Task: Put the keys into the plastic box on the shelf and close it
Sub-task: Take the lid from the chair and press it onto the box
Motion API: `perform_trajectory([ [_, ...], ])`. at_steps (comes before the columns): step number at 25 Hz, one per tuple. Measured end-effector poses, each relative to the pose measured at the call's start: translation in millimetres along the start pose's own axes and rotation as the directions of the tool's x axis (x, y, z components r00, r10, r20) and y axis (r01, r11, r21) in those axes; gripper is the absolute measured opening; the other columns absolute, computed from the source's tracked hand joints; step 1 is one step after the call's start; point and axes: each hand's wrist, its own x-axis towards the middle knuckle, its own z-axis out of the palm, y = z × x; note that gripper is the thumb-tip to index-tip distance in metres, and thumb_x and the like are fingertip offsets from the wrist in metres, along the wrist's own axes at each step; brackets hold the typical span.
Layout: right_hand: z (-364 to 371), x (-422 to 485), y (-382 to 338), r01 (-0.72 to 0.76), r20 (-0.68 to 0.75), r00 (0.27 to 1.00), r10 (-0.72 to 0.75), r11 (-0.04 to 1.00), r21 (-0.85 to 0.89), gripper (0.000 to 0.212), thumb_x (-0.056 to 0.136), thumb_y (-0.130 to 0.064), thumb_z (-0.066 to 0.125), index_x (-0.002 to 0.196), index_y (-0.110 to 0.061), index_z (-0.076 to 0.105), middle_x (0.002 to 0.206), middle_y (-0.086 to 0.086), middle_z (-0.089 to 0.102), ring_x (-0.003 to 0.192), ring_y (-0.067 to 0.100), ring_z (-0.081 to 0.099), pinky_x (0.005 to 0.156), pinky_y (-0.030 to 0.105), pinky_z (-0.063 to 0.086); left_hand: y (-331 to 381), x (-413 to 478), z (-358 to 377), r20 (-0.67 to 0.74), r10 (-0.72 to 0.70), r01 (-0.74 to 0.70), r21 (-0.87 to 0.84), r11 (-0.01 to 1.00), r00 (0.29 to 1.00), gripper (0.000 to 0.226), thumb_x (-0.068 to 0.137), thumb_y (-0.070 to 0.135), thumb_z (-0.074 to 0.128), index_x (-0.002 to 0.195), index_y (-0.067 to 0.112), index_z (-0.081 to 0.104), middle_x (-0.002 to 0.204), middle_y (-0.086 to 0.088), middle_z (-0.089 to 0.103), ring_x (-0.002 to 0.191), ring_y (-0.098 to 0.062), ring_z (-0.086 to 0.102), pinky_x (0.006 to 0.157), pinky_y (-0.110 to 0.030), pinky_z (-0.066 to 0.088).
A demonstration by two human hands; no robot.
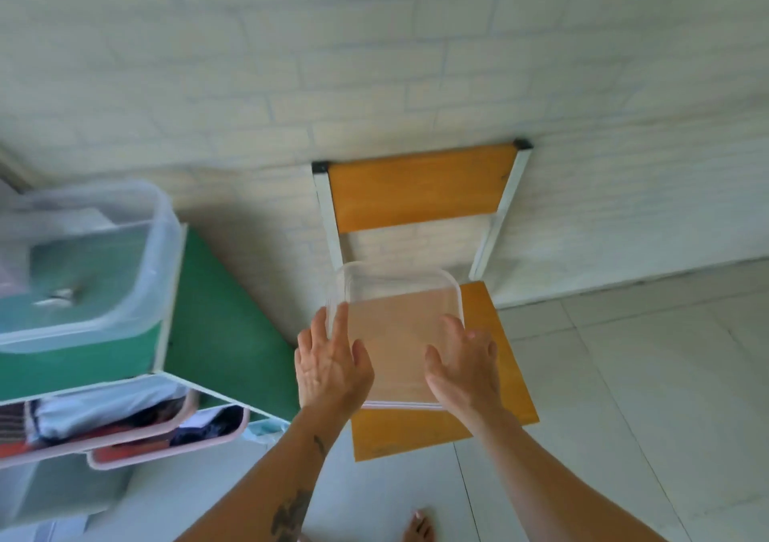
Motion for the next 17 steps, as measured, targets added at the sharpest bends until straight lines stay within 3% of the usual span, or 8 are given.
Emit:
perform_trajectory([
  [6,-61.3,-15.8,-73.3,0.182,-0.184,0.964,-0.189,0.982,-0.059,0.049,0.093,-0.041,0.047,0.139,-0.029,0.038,0.119,0.014,0.044,0.106,0.029,0.045,0.088,0.037,0.042,23.8,3.7,-101.0,-0.222,-0.054,0.039,-0.072,0.997,0.973,0.056,0.090,0.034,0.049,0.144,0.030,0.034,0.142,-0.006,0.041,0.116,-0.030,0.042,0.098,-0.043,0.039],
  [10,-78.4,-17.4,-124.9,0.282,-0.238,0.927,-0.289,0.957,-0.062,0.049,0.090,-0.042,0.048,0.137,-0.030,0.038,0.117,0.013,0.043,0.103,0.027,0.045,0.078,0.038,0.048,15.1,6.5,-148.5,-0.302,-0.097,0.076,-0.083,0.994,0.948,0.061,0.090,0.038,0.046,0.148,0.032,0.028,0.150,-0.004,0.034,0.121,-0.028,0.038,0.101,-0.041,0.036],
  [14,-78.1,-25.1,-177.9,0.349,-0.269,0.898,-0.349,0.936,-0.050,0.048,0.090,-0.039,0.048,0.137,-0.030,0.040,0.120,0.012,0.041,0.105,0.028,0.043,0.080,0.040,0.051,-9.1,12.8,-193.8,-0.354,-0.141,0.105,-0.120,0.987,0.925,0.062,0.091,0.038,0.044,0.150,0.030,0.028,0.157,-0.003,0.028,0.130,-0.031,0.033,0.110,-0.045,0.032],
  [17,-67.5,-32.1,-218.6,0.379,-0.257,0.891,-0.375,0.925,-0.037,0.048,0.092,-0.037,0.048,0.138,-0.028,0.040,0.123,0.014,0.041,0.110,0.030,0.042,0.085,0.041,0.048,-34.6,20.0,-225.9,-0.392,-0.167,0.116,-0.152,0.982,0.905,0.061,0.090,0.037,0.045,0.149,0.032,0.030,0.158,-0.001,0.027,0.130,-0.030,0.033,0.107,-0.043,0.032],
])
